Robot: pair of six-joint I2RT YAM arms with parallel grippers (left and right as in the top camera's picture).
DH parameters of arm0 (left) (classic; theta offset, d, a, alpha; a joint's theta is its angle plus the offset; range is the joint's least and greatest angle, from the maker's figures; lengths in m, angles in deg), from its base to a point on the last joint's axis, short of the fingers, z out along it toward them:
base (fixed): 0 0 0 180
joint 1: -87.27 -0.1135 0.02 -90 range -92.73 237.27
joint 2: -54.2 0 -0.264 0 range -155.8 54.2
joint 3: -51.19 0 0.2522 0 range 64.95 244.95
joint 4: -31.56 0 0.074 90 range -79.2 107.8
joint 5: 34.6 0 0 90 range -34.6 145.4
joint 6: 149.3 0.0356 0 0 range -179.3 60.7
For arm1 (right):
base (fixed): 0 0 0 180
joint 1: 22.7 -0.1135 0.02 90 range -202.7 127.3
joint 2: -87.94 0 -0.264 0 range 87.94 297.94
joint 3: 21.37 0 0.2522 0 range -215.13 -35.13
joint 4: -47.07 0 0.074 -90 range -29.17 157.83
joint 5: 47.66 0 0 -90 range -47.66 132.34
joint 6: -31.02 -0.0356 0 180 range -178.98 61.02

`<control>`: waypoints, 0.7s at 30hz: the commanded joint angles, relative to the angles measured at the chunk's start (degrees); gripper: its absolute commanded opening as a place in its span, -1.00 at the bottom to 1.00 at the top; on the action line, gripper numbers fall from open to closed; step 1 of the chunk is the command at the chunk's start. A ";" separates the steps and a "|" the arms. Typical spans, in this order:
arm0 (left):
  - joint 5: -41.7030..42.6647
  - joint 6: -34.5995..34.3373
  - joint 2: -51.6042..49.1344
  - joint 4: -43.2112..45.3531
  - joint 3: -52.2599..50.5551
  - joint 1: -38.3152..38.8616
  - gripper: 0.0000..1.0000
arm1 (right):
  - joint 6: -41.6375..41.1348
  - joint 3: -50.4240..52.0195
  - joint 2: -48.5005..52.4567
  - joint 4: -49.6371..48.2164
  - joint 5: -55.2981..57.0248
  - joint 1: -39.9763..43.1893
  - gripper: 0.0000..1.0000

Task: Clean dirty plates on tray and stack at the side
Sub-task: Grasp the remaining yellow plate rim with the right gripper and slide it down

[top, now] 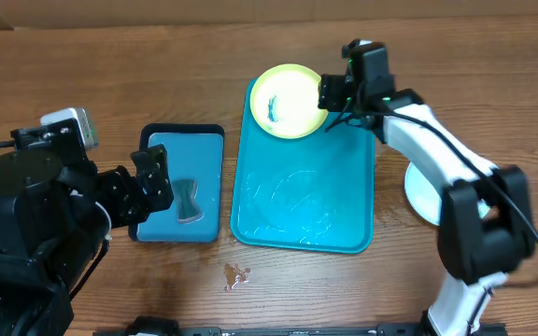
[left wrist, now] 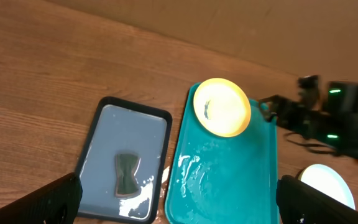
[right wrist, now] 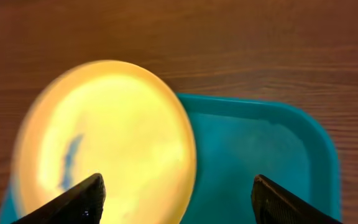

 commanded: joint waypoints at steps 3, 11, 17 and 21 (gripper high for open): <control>0.24 1.57 -1.53 0.20 1.05 -0.31 0.99 | 0.44 -0.11 7.63 -6.62 -1.66 0.00 0.72; 0.26 1.57 -4.61 -1.77 1.05 -0.31 1.00 | 0.44 -0.11 12.44 -7.91 -6.19 0.13 -0.81; 0.20 1.66 -6.49 -4.07 1.05 -0.26 1.00 | 0.00 -0.22 5.97 -0.76 -6.23 1.64 -0.92; -2.23 4.37 -6.54 -4.24 1.05 -0.28 1.00 | 0.00 -0.22 -4.09 7.15 -6.23 3.08 -0.92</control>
